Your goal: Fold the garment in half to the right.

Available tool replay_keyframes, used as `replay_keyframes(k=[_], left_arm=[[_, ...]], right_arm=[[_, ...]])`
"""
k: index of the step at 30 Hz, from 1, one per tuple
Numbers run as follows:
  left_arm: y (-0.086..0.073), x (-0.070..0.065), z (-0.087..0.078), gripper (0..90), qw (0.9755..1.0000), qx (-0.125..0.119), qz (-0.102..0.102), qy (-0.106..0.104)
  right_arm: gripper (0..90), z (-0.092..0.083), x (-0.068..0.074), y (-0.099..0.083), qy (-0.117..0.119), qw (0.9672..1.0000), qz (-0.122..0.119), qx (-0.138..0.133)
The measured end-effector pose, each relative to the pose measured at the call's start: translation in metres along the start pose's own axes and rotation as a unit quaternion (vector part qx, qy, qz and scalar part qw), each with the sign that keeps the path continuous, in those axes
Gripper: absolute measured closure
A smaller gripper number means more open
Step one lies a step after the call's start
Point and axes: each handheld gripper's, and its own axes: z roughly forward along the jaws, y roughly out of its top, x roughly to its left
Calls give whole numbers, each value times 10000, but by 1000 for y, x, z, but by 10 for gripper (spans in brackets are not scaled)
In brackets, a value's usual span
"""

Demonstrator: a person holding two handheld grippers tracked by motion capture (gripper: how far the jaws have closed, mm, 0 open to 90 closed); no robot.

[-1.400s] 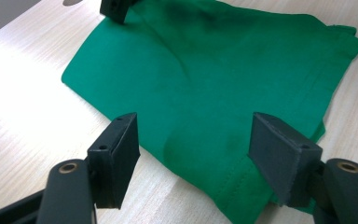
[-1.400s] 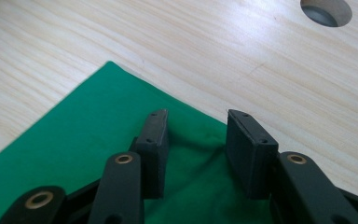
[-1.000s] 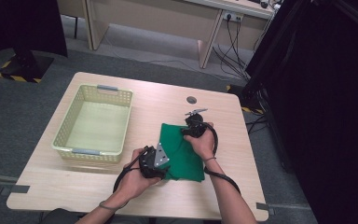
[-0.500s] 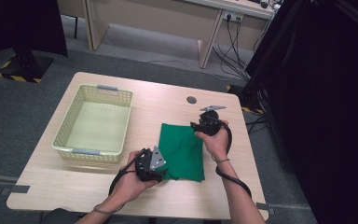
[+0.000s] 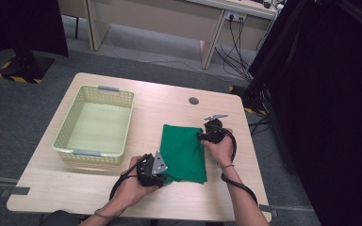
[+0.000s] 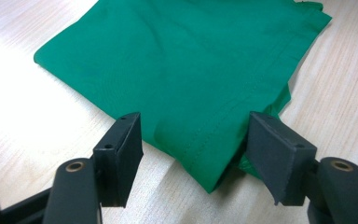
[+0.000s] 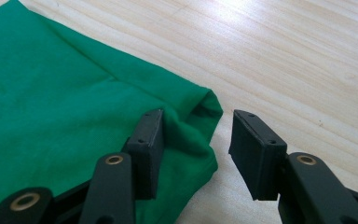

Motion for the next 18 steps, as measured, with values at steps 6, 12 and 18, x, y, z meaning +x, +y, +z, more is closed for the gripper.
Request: replay_keyframes(k=[6,12,18], left_arm=[[-1,0,1,358,10000,35,12,-4],[2,3,-5,354,10000,-74,-61,-13],[4,8,-13,350,9997,-173,-144,14]], right_arm=[[532,2,1,-1,-62,10000,-39,25],[517,-16,4,1,-37,9998,-16,-213],[498,-33,18,-10,228,9993,-205,-211]])
